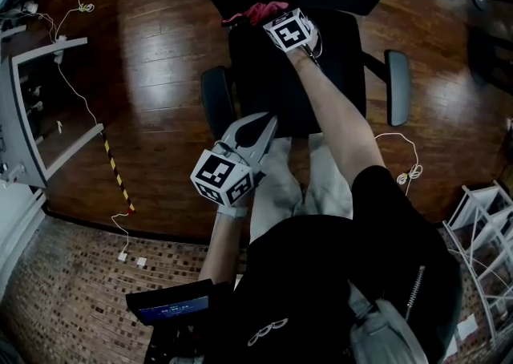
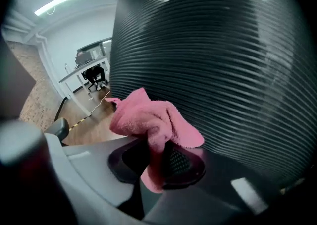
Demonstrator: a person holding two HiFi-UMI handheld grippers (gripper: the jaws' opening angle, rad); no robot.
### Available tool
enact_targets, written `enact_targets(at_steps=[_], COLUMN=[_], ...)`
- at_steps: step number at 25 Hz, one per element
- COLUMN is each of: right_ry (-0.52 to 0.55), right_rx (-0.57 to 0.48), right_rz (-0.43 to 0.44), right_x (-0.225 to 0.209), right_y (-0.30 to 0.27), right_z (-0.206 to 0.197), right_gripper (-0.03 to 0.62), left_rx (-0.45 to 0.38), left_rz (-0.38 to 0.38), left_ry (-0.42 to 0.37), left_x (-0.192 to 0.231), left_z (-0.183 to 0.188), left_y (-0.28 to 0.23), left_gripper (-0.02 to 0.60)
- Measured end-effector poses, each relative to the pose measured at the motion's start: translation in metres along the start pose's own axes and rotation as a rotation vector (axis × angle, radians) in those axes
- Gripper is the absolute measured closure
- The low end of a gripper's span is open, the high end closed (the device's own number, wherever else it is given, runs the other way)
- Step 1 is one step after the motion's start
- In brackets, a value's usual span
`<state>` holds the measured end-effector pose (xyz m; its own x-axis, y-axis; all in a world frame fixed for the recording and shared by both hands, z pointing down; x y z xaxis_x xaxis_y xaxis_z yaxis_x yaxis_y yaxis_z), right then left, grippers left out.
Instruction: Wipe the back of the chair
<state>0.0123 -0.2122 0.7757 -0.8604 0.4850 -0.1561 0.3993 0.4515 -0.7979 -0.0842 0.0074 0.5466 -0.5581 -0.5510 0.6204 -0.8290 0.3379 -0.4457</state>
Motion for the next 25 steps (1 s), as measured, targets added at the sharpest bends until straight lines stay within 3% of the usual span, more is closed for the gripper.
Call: enact_targets(at_steps=[13,25], right_ry=[-0.184,-0.31], right_rx=[0.055,0.082], right_rz=[-0.192,-0.291], right_x=[-0.133,-0.191], right_y=[0.066,0.111], right_z=[-0.076,-0.115], right_gripper=[0.545,0.543], left_rx=[0.079,0.114], left_rz=[-0.057,-0.1], left_ry=[-0.053,-0.084], left_x=[-0.051,-0.089], left_z=[-0.007,-0.008], left_y=[-0.06,-0.095], left_gripper=[0.589,0.591])
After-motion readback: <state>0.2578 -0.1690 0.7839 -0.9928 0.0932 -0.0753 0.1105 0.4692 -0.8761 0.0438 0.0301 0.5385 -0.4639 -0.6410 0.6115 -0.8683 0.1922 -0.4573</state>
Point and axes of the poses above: the fingertips, and each gripper's own axes: y backward along the fingers, x to its left, z out of its top, the point moved 4 cm from there along y, backward along the fingers, and after that the axes turned 2 degrees about z, right-handed, at the moved point
